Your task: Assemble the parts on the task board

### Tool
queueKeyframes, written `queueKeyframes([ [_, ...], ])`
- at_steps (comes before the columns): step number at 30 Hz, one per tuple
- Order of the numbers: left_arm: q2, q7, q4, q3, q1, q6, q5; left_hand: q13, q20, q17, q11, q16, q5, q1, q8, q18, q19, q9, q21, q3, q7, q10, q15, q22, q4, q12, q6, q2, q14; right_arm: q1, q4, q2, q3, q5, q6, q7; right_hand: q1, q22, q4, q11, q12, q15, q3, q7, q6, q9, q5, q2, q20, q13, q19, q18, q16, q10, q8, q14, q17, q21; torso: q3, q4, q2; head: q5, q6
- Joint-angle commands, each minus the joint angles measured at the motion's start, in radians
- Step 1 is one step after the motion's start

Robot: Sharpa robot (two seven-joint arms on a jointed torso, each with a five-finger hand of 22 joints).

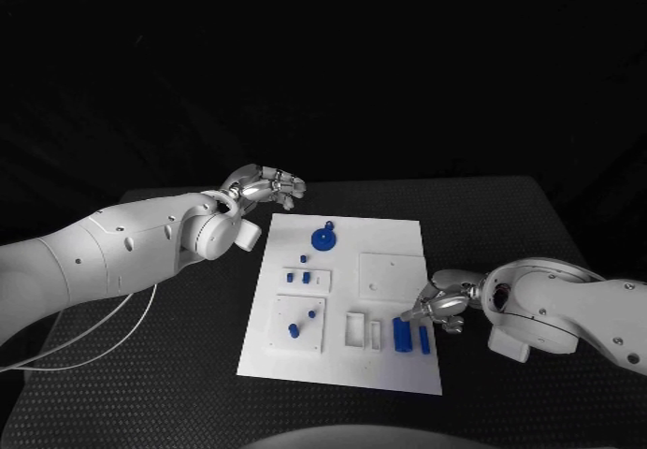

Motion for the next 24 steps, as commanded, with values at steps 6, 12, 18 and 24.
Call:
queueKeyframes([
  [6, 0.000, 0.005, 0.005, 0.000, 0.000, 0.017, -0.004, -0.001, -0.003, 0.002, 0.000, -0.006, 0.004, -0.010, 0.006, 0.018, 0.006, 0.001, -0.005, -0.001, 0.001, -0.005, 0.005, 0.009, 0.008, 0.001, -0.010, 0.002, 0.004, -0.007, -0.005, 0.022, -0.004, -0.085, 0.067, -0.072, -0.065, 0.007, 0.036, 0.001, -0.004, -0.002, 0.002, 0.002, 0.010, 0.000, -0.002, -0.025, -0.007, 0.006, 0.002, 0.020, 0.006, 0.008, -0.012, 0.006, -0.005, 0.007, -0.0006, 0.0020, 0.001, 0.000, -0.008],
  [12, -0.002, 0.004, 0.006, 0.000, 0.000, 0.019, -0.004, -0.001, -0.003, 0.003, 0.000, -0.006, 0.004, -0.011, 0.006, 0.018, 0.006, 0.001, -0.005, -0.001, 0.001, -0.005, 0.005, 0.009, 0.009, 0.001, -0.010, 0.002, 0.004, -0.012, -0.011, 0.029, -0.005, -0.098, 0.084, -0.080, -0.081, 0.006, 0.052, 0.001, -0.007, -0.002, 0.019, 0.001, 0.014, 0.002, -0.001, -0.051, -0.011, 0.010, 0.002, 0.020, 0.008, 0.008, -0.014, 0.004, -0.008, 0.009, -0.0003, 0.0015, 0.001, 0.006, -0.012],
  [18, -0.002, 0.003, 0.006, 0.000, 0.000, 0.020, -0.004, -0.001, -0.003, 0.003, 0.000, -0.007, 0.004, -0.012, 0.005, 0.018, 0.006, 0.001, -0.006, -0.001, 0.001, -0.005, 0.005, 0.009, 0.010, 0.001, -0.010, 0.002, 0.004, -0.014, -0.014, 0.036, -0.006, -0.115, 0.094, -0.088, -0.089, 0.006, 0.058, 0.000, -0.008, -0.003, 0.025, 0.000, 0.018, 0.004, -0.001, -0.063, -0.012, 0.012, 0.002, 0.020, 0.010, 0.008, -0.014, 0.004, -0.009, 0.010, -0.0001, 0.0009, 0.000, 0.010, -0.016],
  [24, -0.002, 0.002, 0.007, 0.000, 0.000, 0.022, -0.004, -0.001, -0.002, 0.003, 0.000, -0.007, 0.004, -0.013, 0.005, 0.018, 0.006, 0.001, -0.006, -0.002, 0.001, -0.006, 0.006, 0.010, 0.011, 0.001, -0.010, 0.002, 0.004, -0.025, -0.030, 0.054, -0.007, -0.134, 0.085, -0.091, -0.092, 0.006, 0.061, 0.000, -0.009, -0.003, 0.027, 0.000, 0.018, 0.005, -0.001, -0.070, -0.012, 0.013, 0.002, 0.020, 0.011, 0.008, -0.014, 0.003, -0.010, 0.011, 0.0000, 0.0014, 0.000, 0.013, -0.019],
])
